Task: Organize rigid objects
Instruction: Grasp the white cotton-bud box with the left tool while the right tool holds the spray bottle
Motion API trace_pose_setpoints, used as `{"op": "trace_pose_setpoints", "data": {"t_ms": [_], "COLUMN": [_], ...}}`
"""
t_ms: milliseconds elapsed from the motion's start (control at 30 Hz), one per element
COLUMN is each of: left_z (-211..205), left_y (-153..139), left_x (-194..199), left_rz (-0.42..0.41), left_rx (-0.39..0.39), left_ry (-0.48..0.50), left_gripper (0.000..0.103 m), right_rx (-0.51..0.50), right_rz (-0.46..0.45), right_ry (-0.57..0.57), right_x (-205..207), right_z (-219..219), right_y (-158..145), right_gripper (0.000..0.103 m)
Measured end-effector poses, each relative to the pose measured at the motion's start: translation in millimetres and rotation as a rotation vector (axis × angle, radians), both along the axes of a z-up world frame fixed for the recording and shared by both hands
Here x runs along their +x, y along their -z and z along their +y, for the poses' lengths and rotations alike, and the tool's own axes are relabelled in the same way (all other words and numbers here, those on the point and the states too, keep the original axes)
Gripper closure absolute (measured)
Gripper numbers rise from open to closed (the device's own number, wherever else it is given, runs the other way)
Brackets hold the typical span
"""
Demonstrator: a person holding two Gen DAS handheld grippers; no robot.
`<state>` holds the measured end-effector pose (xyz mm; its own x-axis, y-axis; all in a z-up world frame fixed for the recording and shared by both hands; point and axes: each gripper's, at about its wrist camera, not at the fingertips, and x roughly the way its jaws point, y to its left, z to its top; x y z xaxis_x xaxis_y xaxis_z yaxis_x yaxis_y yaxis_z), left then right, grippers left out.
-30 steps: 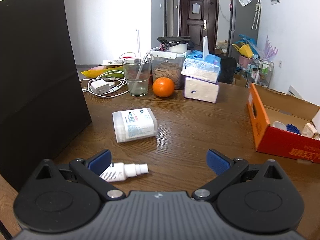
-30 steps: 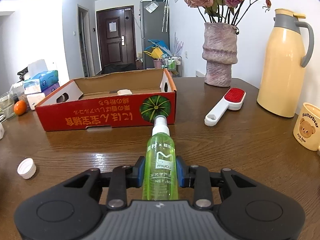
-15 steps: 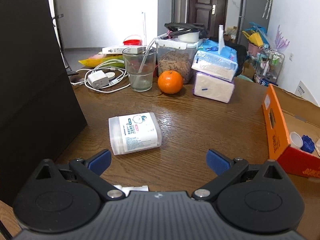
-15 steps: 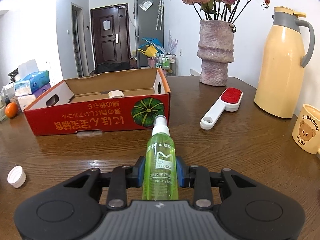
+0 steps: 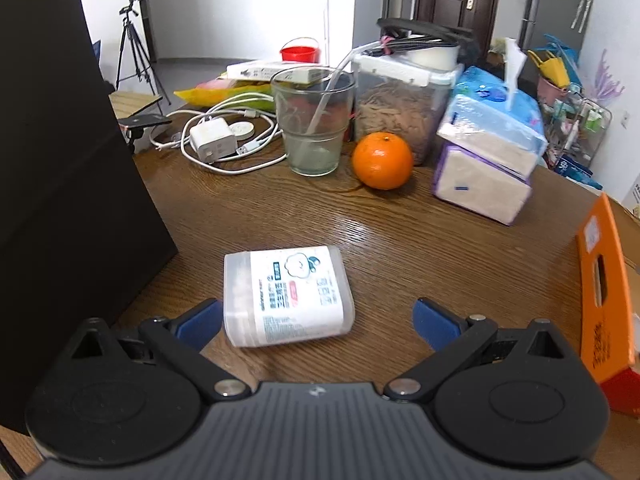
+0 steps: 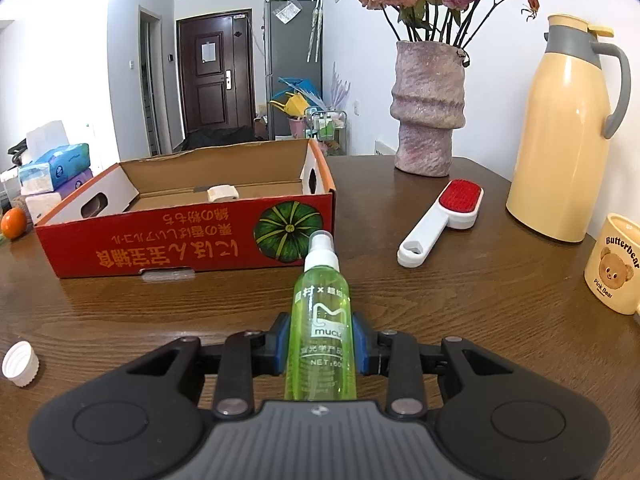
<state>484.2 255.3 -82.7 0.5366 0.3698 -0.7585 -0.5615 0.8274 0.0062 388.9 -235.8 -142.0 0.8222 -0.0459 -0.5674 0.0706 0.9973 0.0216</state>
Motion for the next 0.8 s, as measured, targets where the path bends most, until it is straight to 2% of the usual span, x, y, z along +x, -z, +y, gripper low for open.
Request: {"op": "trace_pose_setpoints", "data": {"t_ms": [133, 400, 700, 800], "left_z": [9, 34, 44, 47], "left_y": [4, 27, 44, 50], "left_x": [11, 27, 44, 49], "left_rz": [0.016, 0.059, 0.095, 0.114], "left_rx": [0.012, -0.026, -0.035, -0.04], "left_ry": [-0.015, -0.072, -0.083, -0.089], "left_gripper": [0.0, 0.0, 0.0, 0.007], "right_rx": [-0.004, -0.011, -0.027, -0.029], "right_rz": [-0.006, -0.007, -0.004, -0.006], "right_ry": [0.004, 0.014, 0.016, 0.02], "right_x": [3, 6, 7, 8], "right_z": [1, 2, 5, 6], "right_y": [1, 5, 7, 7], "right_gripper": [0.073, 0.073, 0.073, 0.073]}}
